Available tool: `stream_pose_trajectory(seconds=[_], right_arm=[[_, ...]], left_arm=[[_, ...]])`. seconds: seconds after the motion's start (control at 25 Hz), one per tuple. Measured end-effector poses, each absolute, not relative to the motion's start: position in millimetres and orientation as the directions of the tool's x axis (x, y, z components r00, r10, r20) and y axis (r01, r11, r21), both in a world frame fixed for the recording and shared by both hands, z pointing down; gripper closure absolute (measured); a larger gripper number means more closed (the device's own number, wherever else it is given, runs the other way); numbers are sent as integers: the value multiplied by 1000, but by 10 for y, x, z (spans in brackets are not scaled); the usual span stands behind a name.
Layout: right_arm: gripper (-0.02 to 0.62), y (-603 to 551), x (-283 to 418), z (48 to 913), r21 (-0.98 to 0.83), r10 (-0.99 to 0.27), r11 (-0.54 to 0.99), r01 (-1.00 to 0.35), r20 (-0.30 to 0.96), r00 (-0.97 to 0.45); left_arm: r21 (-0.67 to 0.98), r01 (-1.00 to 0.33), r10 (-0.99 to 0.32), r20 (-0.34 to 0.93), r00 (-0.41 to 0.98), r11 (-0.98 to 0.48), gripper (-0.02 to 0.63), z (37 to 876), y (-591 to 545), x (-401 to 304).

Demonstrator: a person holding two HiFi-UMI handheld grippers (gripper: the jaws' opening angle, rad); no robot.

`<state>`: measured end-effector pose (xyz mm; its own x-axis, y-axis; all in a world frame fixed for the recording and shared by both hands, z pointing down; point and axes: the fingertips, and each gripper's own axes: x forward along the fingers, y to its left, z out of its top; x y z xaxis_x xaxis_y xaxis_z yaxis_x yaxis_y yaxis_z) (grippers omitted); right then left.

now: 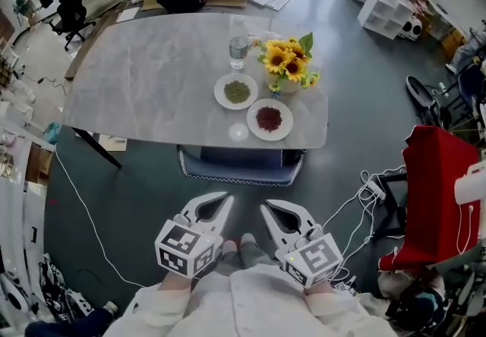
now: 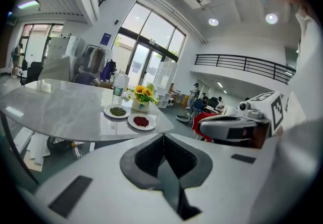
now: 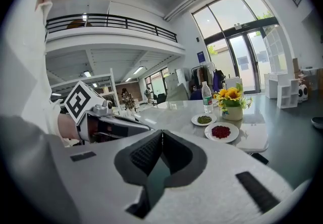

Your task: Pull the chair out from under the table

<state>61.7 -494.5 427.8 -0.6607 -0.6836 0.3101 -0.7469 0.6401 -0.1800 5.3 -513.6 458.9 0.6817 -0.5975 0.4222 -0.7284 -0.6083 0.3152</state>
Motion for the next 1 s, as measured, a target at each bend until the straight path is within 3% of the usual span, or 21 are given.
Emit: stream_pose_trajectory(seconds=[0.44,0.72,1.0], right_arm=[[592,-5290,559,4457,-114,-656,670,-733,371,-658],[591,-5366,504,4529,-72,-619,705,-706,425,-661],[591,-5411,462,4650,16,-589,749,-662,474,-655]], left_arm=[[129,-737,-621,454,639,-663,591,4646,-5538,-11],[-73,-688,-612,530,587,-722,591,4722,-5604,-42],[-162,-656,-611,575,544,-737,588,4865,-5654,-60]])
